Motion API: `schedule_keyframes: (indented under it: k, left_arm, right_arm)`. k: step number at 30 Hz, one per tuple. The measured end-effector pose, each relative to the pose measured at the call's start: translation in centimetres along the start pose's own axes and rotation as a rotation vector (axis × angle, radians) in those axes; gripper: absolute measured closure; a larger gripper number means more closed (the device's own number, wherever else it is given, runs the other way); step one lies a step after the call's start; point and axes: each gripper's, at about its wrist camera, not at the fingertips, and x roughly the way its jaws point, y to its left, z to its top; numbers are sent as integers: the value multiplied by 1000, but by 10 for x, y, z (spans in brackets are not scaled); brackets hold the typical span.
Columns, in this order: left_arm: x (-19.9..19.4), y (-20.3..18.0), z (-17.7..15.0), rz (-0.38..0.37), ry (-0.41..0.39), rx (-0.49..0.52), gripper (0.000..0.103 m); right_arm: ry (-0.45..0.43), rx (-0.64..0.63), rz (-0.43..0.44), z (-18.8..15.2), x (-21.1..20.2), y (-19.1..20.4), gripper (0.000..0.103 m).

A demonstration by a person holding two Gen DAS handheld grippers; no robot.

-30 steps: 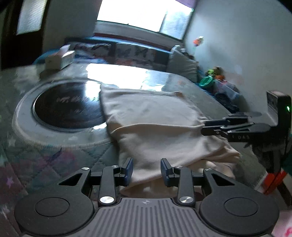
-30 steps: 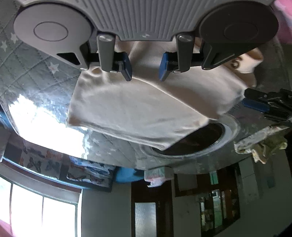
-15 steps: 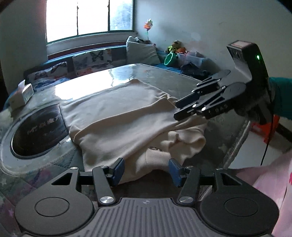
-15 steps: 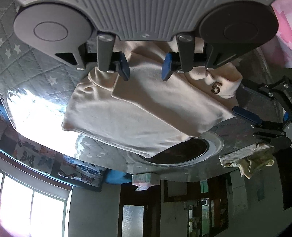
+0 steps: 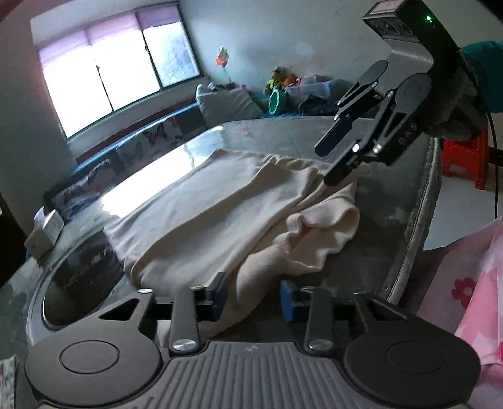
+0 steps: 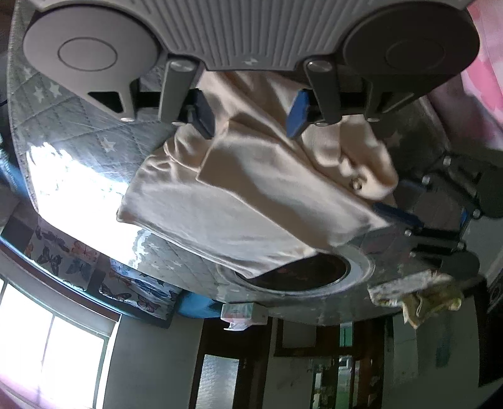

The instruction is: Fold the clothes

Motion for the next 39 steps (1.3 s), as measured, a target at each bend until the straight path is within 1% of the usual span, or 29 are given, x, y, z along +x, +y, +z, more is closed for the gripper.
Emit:
schedule_keyframes:
  k: [3, 6, 8, 10, 14, 16, 18, 19, 20, 21, 22, 23, 24, 25, 30, 32, 33, 34, 39]
  left_arm:
    - [1, 3, 2, -5, -14, -6, 90]
    - [0, 13, 7, -6, -37, -51, 92]
    - [-1, 21, 13, -12, -55, -95, 93]
    - [0, 30, 19, -21, -64, -137, 93]
    - [9, 47, 30, -54, -60, -224, 93]
    - [14, 55, 34, -71, -53, -259, 93]
    - [18, 58, 36, -78, -46, -273, 94]
    - [20, 59, 37, -79, -43, -280, 94]
    - [21, 61, 37, -80, -40, -286, 94]
    - [23, 63, 38, -81, -37, -293, 93]
    - [24, 64, 37, -82, -32, -297, 93]
    - [25, 66, 37, -84, -27, -301, 93]
    - [26, 66, 36, -81, -20, -301, 93]
    - [25, 66, 34, -81, -20, -296, 89]
    - [10, 55, 26, -59, -26, -238, 86]
    - [5, 49, 22, -47, -22, -209, 79]
    - [4, 46, 20, -37, -18, -192, 71]
    - [4, 43, 17, -25, -12, -177, 67]
    - [5, 34, 6, 46, 7, -100, 67]
  right_arm:
    - [26, -69, -15, -5, -3, 7, 44]
    - [43, -149, -3, -12, -7, 16, 38]
    - [37, -218, -4, -16, -8, 25, 35]
    - [17, -284, -12, -20, -6, 35, 34]
    - [-49, -360, -32, -20, 4, 48, 34]
    - [-78, -356, -33, -17, 12, 49, 37]
    - [-91, -326, -23, -12, 19, 46, 49]
    - [-95, -308, -15, -9, 22, 43, 51]
    - [-96, -294, -7, -7, 24, 41, 57]
    - [-93, -270, 14, -4, 26, 36, 66]
    - [-85, -233, 42, 0, 27, 29, 72]
    - [-70, -194, 75, 4, 29, 23, 81]
    - [-54, -153, 108, 7, 31, 17, 87]
    - [-46, -121, 124, 11, 32, 11, 88]
    - [-28, -7, 184, 26, 32, -12, 91]
    - [-29, 25, 204, 31, 32, -20, 91]
    - [-32, 30, 205, 32, 32, -21, 92]
    - [-35, 34, 205, 32, 31, -23, 92]
    - [-46, 48, 198, 39, 32, -28, 92]
